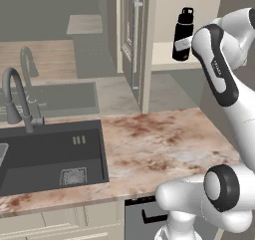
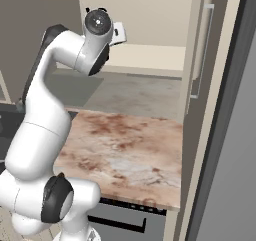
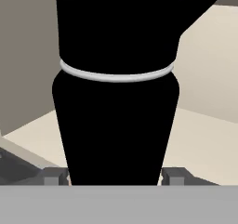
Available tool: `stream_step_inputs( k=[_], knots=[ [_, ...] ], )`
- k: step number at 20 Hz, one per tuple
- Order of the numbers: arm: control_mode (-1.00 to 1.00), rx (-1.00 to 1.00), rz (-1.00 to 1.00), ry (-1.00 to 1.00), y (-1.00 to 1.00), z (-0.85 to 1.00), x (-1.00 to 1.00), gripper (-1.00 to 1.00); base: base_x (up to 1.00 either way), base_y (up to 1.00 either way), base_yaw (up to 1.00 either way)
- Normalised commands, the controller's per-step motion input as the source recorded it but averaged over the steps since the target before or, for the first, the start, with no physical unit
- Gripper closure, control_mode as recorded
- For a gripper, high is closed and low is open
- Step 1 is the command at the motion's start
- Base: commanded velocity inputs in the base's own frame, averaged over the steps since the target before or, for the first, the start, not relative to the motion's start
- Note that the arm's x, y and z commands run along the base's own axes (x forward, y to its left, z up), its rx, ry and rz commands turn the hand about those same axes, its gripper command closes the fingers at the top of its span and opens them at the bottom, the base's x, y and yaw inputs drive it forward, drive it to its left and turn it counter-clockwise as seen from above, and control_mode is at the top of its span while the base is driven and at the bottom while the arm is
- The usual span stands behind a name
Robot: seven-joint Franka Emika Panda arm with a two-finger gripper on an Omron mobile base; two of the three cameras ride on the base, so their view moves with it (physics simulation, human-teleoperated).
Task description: Pick the water bottle from the counter and place it in the open cabinet.
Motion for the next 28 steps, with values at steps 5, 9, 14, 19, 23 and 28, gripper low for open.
stream_step_inputs(
  k=[5, 9, 14, 19, 23, 28],
  knots=[
    [-1.00, 0.00, 0.00, 0.00, 0.00, 0.00, 0.58, 1.00, 0.00, 0.00, 0.00],
    [-1.00, 0.00, 0.00, 0.00, 0.00, -0.02, 0.56, 1.00, 0.00, 0.00, 0.00],
    [-1.00, 0.00, -0.01, 0.00, 0.00, -0.11, 0.47, 1.00, 0.00, 0.00, 0.00],
    [-1.00, 0.00, 0.00, 0.01, 0.00, -0.09, 0.51, 1.00, 0.00, 0.00, 0.00],
    [-1.00, 0.00, 0.00, 0.01, 0.06, -0.08, 0.45, 1.00, 0.00, 0.00, 0.00],
    [-1.00, 0.00, 0.00, 0.02, 0.05, -0.04, 0.42, 1.00, 0.00, 0.00, 0.00]
  ],
)
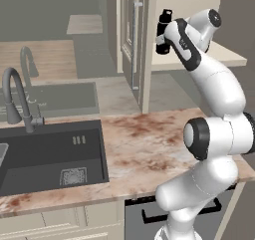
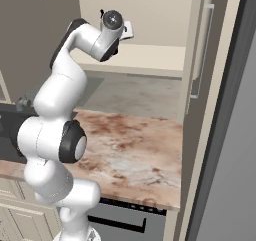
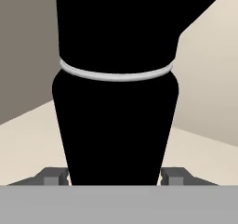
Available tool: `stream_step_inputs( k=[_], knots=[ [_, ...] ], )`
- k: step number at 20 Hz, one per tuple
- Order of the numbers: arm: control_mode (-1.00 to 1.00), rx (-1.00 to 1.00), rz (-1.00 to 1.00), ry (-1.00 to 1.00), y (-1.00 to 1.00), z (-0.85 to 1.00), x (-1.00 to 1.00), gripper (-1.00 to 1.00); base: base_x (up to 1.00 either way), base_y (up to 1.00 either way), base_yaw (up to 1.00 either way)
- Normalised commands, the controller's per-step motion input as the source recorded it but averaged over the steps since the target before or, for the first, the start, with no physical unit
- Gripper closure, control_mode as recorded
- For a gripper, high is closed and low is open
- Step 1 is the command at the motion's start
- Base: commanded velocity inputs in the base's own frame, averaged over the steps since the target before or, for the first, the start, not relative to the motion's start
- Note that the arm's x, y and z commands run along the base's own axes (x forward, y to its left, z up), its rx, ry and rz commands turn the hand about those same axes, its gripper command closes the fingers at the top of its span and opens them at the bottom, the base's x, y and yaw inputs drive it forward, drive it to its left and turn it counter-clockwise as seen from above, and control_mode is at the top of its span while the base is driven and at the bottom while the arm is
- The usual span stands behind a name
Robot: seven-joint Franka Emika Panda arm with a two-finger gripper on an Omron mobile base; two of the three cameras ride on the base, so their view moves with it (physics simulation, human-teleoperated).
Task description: Pick the water bottle from the counter and place it in the open cabinet.
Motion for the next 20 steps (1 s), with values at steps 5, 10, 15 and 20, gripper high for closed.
stream_step_inputs(
  k=[5, 10, 15, 20],
  knots=[
    [-1.00, 0.00, 0.00, 0.02, 0.02, -0.05, 0.41, 1.00, 0.00, 0.00, 0.00],
    [-1.00, 0.00, 0.00, 0.01, 0.09, -0.11, 0.29, 1.00, 0.00, 0.00, 0.00],
    [-1.00, 0.00, 0.00, 0.01, 0.07, -0.17, 0.26, 1.00, 0.00, 0.00, 0.00],
    [-1.00, 0.00, 0.00, 0.04, 0.00, -0.26, 0.27, 1.00, 0.00, 0.00, 0.00]
  ],
)
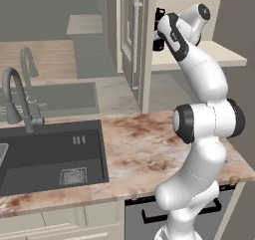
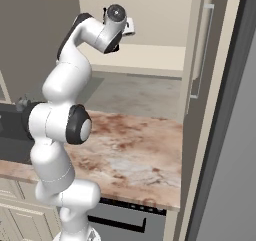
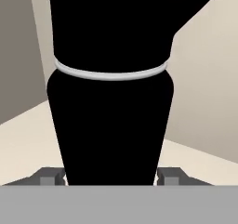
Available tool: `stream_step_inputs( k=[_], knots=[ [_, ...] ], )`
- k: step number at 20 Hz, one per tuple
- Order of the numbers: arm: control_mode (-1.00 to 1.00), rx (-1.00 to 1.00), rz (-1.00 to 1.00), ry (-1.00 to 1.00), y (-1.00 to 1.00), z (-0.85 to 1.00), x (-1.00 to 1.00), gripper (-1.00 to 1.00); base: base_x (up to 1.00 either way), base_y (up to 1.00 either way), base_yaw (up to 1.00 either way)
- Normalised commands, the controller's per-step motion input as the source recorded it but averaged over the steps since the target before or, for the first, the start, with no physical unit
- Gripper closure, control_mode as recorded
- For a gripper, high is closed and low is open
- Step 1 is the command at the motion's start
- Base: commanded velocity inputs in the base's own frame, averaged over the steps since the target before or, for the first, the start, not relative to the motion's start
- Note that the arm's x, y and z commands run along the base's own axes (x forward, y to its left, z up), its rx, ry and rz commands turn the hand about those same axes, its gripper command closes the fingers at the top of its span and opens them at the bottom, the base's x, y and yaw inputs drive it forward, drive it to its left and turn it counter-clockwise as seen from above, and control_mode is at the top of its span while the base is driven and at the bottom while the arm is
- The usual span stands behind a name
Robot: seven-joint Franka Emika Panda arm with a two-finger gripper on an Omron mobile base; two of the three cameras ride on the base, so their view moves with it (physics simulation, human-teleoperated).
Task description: Pick the water bottle from the counter and place it in the open cabinet.
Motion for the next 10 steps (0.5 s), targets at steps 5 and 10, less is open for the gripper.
stream_step_inputs(
  k=[5, 10],
  knots=[
    [-1.00, 0.00, 0.00, 0.03, -0.03, -0.30, 0.27, 1.00, 0.00, 0.00, 0.00],
    [-1.00, 0.00, 0.00, 0.02, -0.03, -0.35, 0.20, 1.00, 0.00, 0.00, 0.00]
  ],
)
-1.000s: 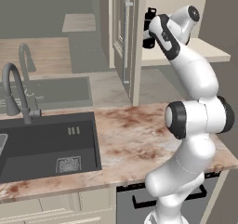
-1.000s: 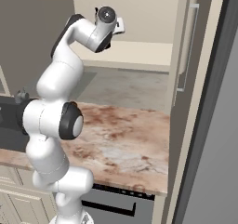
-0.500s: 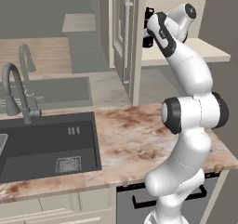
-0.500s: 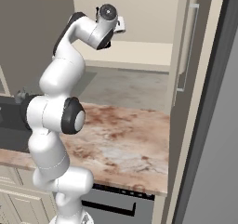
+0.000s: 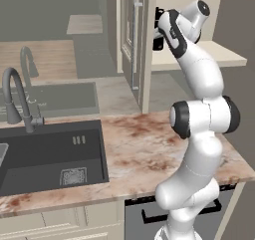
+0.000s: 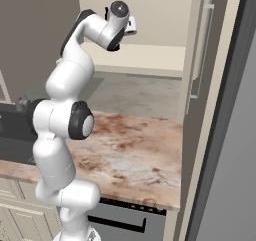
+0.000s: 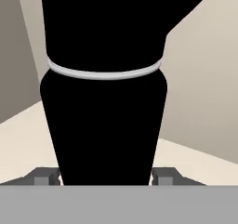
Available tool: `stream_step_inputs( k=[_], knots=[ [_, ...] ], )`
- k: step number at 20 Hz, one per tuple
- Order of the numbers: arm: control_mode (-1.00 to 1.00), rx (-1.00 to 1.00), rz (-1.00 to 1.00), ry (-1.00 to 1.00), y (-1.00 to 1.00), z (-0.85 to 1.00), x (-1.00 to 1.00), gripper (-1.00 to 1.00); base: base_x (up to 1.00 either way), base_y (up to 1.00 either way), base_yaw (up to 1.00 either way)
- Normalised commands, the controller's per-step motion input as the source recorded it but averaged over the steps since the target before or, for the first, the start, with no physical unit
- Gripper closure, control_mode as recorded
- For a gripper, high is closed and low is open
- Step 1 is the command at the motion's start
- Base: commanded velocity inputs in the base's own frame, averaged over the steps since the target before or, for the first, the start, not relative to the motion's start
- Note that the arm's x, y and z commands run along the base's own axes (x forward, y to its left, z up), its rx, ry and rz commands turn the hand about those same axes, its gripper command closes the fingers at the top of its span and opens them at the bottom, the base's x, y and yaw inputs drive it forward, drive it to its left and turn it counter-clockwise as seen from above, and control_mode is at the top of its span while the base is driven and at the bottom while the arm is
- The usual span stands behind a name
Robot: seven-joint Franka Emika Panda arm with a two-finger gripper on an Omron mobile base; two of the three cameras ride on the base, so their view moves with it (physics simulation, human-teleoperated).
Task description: Pick the water bottle from the counter and place it in the open cabinet.
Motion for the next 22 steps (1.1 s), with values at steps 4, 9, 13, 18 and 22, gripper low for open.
stream_step_inputs(
  k=[4, 9, 13, 18, 22],
  knots=[
    [-1.00, 0.00, 0.00, 0.00, 0.00, -0.52, 0.00, 1.00, 0.00, 0.00, 0.00],
    [-1.00, 0.00, -0.01, 0.00, 0.01, -0.31, 0.00, 1.00, 0.00, 0.00, 0.00],
    [-1.00, 0.00, 0.00, 0.00, 0.03, 0.00, 0.00, 1.00, 0.00, 0.00, 0.00],
    [-1.00, 0.00, 0.00, 0.00, 0.08, 0.00, 0.00, -1.00, 0.00, 0.00, 0.00],
    [-1.00, 0.00, 0.00, 0.00, 0.02, 0.00, 0.00, -1.00, 0.00, 0.00, 0.00]
  ],
)
